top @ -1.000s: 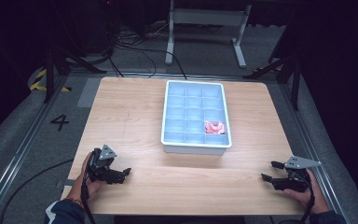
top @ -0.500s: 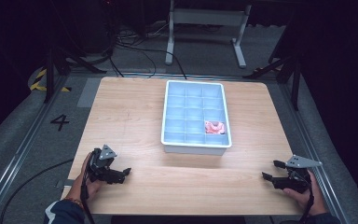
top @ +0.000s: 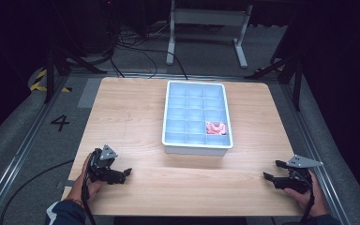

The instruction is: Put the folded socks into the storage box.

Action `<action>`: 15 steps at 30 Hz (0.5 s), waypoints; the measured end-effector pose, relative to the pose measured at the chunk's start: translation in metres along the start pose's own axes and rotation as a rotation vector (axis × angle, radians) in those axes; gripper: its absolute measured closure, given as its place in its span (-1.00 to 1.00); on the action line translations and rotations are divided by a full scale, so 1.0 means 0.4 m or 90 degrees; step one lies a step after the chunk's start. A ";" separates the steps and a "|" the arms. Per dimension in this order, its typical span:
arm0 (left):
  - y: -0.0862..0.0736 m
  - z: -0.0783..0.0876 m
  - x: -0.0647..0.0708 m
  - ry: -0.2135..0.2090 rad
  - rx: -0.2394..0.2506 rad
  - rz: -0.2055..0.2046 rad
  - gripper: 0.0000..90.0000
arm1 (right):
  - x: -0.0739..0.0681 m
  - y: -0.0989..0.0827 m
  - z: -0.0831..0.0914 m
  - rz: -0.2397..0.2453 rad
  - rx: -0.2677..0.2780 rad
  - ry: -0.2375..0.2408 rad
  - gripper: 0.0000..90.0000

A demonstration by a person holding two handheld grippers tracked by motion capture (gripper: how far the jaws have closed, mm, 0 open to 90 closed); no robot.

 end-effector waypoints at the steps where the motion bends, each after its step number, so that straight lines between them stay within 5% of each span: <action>1: 0.000 0.000 0.000 -0.001 0.000 0.001 -1.00 | 0.000 0.000 0.000 -0.002 0.000 -0.002 -0.51; 15: 0.001 0.000 -0.001 -0.004 -0.002 -0.004 -1.00 | 0.000 0.002 -0.002 -0.008 0.000 -0.008 -0.51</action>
Point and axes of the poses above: each handheld gripper's, and its own axes: z roughly backward along the jaws, y roughly out of its top, x roughly to its right, the point moved 4 cm from there along -z, roughly forward along the jaws, and after that the axes turned 4 degrees about -y, right-handed, at the moved point
